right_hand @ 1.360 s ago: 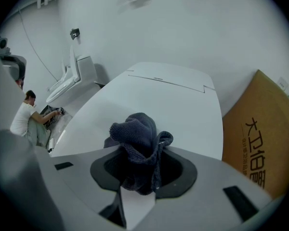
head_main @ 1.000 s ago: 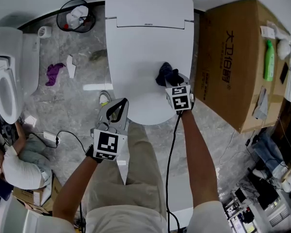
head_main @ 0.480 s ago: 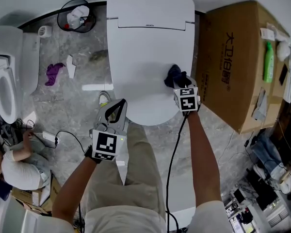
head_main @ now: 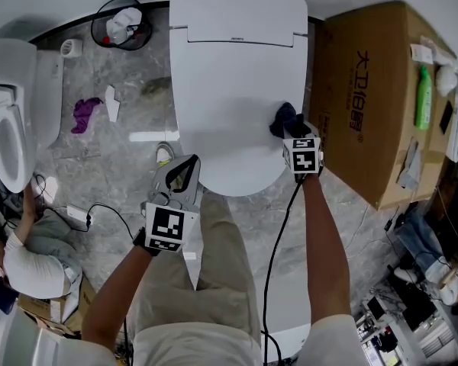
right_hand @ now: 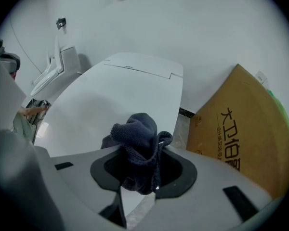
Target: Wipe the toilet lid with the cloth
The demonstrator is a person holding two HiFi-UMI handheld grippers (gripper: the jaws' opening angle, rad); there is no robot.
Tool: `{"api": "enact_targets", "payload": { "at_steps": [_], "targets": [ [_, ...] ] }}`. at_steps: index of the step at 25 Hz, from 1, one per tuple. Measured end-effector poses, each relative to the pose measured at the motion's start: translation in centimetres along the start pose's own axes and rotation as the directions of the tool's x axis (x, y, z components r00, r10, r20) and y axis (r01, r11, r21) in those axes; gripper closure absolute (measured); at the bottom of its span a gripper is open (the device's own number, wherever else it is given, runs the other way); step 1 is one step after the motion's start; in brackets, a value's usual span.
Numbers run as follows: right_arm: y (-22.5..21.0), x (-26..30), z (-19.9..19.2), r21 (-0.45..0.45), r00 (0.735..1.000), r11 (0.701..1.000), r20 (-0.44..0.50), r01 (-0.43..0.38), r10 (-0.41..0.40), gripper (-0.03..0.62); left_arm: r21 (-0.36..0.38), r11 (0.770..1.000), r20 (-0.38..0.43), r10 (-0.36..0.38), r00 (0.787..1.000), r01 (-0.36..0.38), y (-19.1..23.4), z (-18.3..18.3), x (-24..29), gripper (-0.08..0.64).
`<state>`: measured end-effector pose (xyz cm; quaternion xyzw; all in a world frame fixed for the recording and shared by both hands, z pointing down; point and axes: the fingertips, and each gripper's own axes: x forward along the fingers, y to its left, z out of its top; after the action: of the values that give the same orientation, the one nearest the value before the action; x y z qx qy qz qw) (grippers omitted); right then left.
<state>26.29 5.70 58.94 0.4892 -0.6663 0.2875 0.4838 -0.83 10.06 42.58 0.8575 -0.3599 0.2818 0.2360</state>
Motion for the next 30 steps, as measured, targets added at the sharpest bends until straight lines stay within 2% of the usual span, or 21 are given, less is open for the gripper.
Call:
{"api": "enact_targets", "payload": {
  "at_steps": [11,17,20,22,25,30],
  "targets": [
    [-3.0,-0.8,-2.8,0.085,0.997,0.993,-0.029,0.079,-0.077,0.459,0.005,1.0,-0.01,-0.022,1.0,0.022,-1.1,-0.8,-0.3,0.56],
    [-5.8,-2.2,-7.7,0.081,0.973,0.978,-0.15,0.19,-0.176,0.471,0.011,1.0,-0.025,-0.01,1.0,0.011,-1.6,-1.6,-0.3,0.56],
    [-6.2,-4.0,-8.1,0.127,0.976,0.969,-0.082,0.21,-0.201,0.472,-0.009,1.0,-0.053,0.027,0.998,-0.027,-1.1,-2.8,-0.2,0.56],
    [-5.5,-5.0,-6.9,0.162,0.983,0.97,-0.007,0.18,-0.181,0.472,-0.028,0.998,-0.065,0.057,0.996,-0.058,-0.5,-3.5,-0.2,0.56],
    [-2.2,-6.0,-4.0,0.168,0.991,0.982,0.088,0.088,-0.104,0.471,-0.063,0.99,-0.082,0.119,0.989,-0.125,0.7,-4.5,-0.7,0.56],
    [7.6,-5.9,1.0,0.068,0.982,0.995,0.178,-0.076,0.062,0.471,-0.122,0.98,-0.083,0.151,0.985,-0.16,1.5,-5.6,-2.7,0.56]
  ]
}}
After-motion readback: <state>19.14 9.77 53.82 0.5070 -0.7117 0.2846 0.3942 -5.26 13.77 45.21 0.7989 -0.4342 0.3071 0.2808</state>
